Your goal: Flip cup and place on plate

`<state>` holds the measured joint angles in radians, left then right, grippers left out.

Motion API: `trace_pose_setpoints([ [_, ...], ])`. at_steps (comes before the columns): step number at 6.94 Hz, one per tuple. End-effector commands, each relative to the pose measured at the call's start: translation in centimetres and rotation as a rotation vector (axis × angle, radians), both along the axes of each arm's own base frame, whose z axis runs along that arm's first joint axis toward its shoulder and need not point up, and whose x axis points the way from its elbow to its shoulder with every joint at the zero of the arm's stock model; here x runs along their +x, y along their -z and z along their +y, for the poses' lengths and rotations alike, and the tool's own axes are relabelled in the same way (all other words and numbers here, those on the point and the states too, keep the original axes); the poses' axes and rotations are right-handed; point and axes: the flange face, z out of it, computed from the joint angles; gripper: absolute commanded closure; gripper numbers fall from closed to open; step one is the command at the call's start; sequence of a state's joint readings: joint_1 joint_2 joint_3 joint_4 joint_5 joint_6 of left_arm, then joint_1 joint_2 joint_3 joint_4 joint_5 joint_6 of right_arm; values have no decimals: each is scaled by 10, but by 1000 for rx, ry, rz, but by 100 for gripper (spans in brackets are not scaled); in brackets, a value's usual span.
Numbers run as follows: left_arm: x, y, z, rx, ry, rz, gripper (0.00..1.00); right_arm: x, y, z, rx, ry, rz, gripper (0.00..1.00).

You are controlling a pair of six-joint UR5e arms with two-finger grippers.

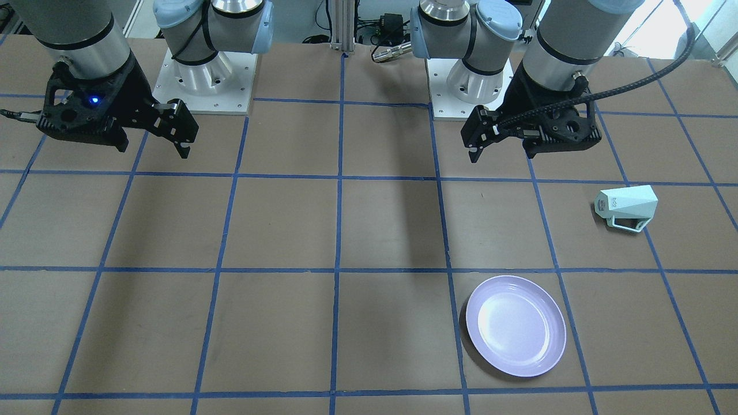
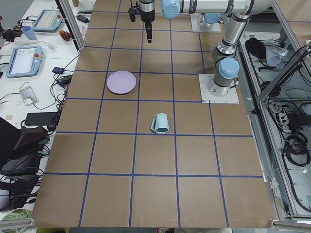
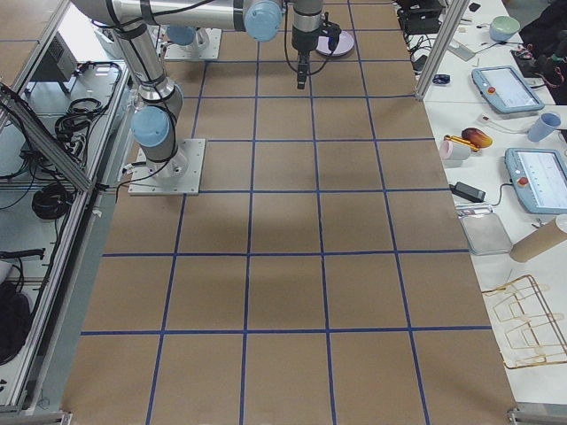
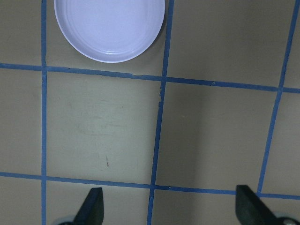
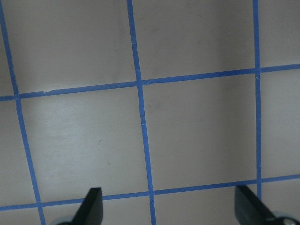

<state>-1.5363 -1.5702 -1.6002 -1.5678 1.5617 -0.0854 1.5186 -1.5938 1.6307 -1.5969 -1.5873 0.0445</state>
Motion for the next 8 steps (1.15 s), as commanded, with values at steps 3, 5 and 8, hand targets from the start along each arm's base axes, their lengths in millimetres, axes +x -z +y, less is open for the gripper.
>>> trace_pose_setpoints([
  [3, 78, 4, -16, -1, -103, 17, 0, 0, 0, 0, 0, 0, 0, 0],
  [5, 131, 13, -25, 10, -45, 23, 0, 0, 0, 0, 0, 0, 0, 0],
  [8, 219, 17, -15, -2, -10, 76, 0, 0, 0, 0, 0, 0, 0, 0],
])
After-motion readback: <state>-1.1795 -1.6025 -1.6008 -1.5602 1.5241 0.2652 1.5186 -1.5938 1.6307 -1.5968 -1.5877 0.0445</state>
